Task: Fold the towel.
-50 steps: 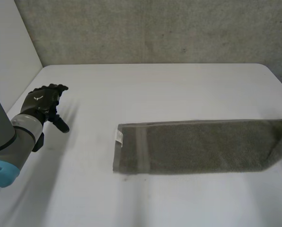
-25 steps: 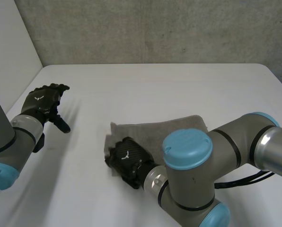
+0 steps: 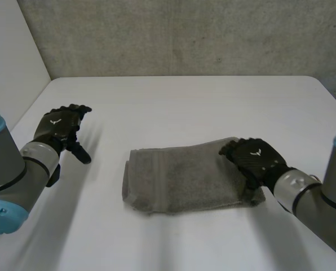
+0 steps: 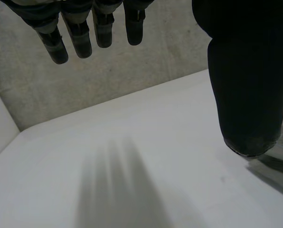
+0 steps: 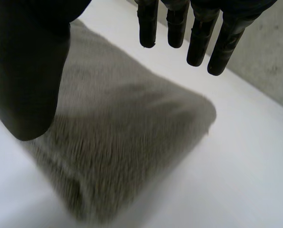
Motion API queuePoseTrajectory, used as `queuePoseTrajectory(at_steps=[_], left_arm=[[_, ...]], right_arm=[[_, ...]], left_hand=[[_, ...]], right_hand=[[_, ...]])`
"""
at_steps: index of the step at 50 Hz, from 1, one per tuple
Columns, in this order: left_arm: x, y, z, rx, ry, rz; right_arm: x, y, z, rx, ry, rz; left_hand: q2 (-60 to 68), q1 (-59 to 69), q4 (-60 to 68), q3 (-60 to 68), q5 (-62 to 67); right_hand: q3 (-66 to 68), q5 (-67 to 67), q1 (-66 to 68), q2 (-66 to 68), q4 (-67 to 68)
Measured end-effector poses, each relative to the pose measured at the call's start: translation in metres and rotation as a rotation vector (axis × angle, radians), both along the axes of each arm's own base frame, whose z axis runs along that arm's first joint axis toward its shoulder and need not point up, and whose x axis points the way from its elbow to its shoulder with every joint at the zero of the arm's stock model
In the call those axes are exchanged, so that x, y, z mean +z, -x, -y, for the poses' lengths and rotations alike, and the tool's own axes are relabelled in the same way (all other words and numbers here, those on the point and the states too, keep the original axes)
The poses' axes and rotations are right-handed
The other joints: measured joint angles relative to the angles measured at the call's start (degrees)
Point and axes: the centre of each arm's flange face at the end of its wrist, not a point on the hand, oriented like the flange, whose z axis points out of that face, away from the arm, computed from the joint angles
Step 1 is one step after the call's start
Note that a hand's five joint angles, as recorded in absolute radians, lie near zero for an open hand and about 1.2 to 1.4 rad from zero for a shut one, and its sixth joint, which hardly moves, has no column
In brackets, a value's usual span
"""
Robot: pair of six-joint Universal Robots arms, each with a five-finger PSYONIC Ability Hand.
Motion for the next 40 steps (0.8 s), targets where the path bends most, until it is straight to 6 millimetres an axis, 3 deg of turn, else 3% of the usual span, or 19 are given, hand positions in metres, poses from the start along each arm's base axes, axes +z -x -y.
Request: queuePoseTrajectory(at_steps=[3,7,9,18,21,24,30,34,40], left_arm=[[-0.001,0.004,-0.004,-0.015,-0.002,0.001],[-0.001,0.009,-0.009,-0.033,-0.005,0.002],[-0.002,0.010,-0.010,-0.036,-0.006,0.003],[-0.001,0.011,-0.012,-0.039,-0.005,0.002],[0.001,0.010,-0.012,-0.038,0.001,0.000],[0.004,0.010,-0.012,-0.037,0.008,-0.001],[0.007,0.009,-0.013,-0.036,0.015,-0.003],[0.007,0.009,-0.013,-0.035,0.017,-0.004],[0.010,0.009,-0.014,-0.035,0.024,-0.006]], right_arm=[[-0.010,0.011,0.001,-0.020,-0.026,0.003],[-0.024,0.027,0.004,-0.061,-0.037,0.010],[-0.027,0.032,0.007,-0.077,-0.023,0.012],[-0.009,0.030,0.027,-0.094,0.118,0.010],[0.004,0.013,0.026,-0.054,0.180,0.010],[0.019,-0.016,0.015,0.025,0.248,0.010],[0.034,-0.085,-0.027,0.240,0.378,-0.024],[0.022,-0.122,-0.064,0.403,0.419,-0.080],[-0.014,-0.147,-0.110,0.585,0.390,-0.169]], left_hand=[[0.0,0.0,0.0,0.0,0.0],[0.0,0.0,0.0,0.0,0.0],[0.0,0.0,0.0,0.0,0.0],[0.0,0.0,0.0,0.0,0.0],[0.0,0.0,0.0,0.0,0.0],[0.0,0.0,0.0,0.0,0.0],[0.0,0.0,0.0,0.0,0.0],[0.0,0.0,0.0,0.0,0.0],[0.0,0.0,0.0,0.0,0.0]], right_hand=[[10.3,11.3,11.0,10.0,9.5],[47.0,47.8,46.8,47.6,46.0],[59.0,59.4,58.8,59.0,58.0],[62.5,62.9,62.0,61.2,62.0],[62.5,63.0,62.3,61.2,62.0],[62.5,63.3,62.3,61.2,62.0],[62.5,63.3,62.3,61.2,62.0],[62.5,63.3,62.3,61.2,62.0],[62.5,63.3,62.4,61.2,62.0]])
